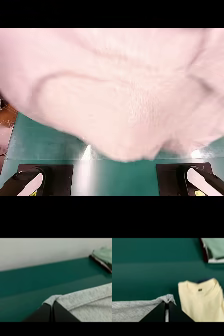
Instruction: Fold the shirts.
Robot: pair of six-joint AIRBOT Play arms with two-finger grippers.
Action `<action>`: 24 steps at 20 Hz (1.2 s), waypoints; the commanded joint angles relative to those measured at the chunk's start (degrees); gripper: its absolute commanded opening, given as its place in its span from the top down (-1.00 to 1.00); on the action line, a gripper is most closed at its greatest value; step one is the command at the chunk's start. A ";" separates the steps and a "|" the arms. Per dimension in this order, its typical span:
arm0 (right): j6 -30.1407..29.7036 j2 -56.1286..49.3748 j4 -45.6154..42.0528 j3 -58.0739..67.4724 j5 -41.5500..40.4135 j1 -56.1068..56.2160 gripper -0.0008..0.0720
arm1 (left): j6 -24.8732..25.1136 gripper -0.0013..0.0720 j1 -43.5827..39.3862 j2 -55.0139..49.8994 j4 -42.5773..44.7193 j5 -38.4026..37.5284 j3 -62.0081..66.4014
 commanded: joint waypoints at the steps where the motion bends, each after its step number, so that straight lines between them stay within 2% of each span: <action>1: 0.48 -9.84 -0.48 -8.07 8.74 2.32 0.95 | -0.44 0.91 0.04 -10.10 0.44 -11.69 -8.61; 3: 0.59 -15.32 -1.01 -11.32 8.44 5.38 0.95 | -0.42 0.91 0.04 -17.27 0.39 -12.70 -11.78; 6: 0.98 -24.20 -0.98 -13.97 3.19 9.38 0.95 | 1.38 0.91 0.04 -27.93 0.42 -8.20 -13.09; 8: 1.40 -29.14 -0.98 -13.92 -3.65 11.08 0.95 | 4.00 0.91 0.04 -33.53 0.42 -1.60 -13.09; 14: 5.22 -36.30 -0.96 -13.92 -28.15 13.90 0.95 | 4.24 0.91 0.04 -38.18 0.39 21.62 -13.09; 17: 5.38 -36.33 -0.98 -13.90 -37.07 14.53 0.95 | 5.25 0.91 0.04 -38.21 0.44 26.12 -13.09; 19: 5.16 -36.37 -1.11 -13.92 -36.81 14.62 0.95 | 7.74 0.91 0.04 -38.21 0.50 25.79 -13.09; 21: 5.11 -36.24 -4.00 -13.92 -32.57 14.93 0.95 | 8.70 0.91 0.07 -38.21 1.42 22.12 -13.09; 24: 4.44 -35.60 -11.50 -13.94 -20.26 16.22 0.95 | 8.70 0.91 0.04 -38.18 4.90 10.21 -13.09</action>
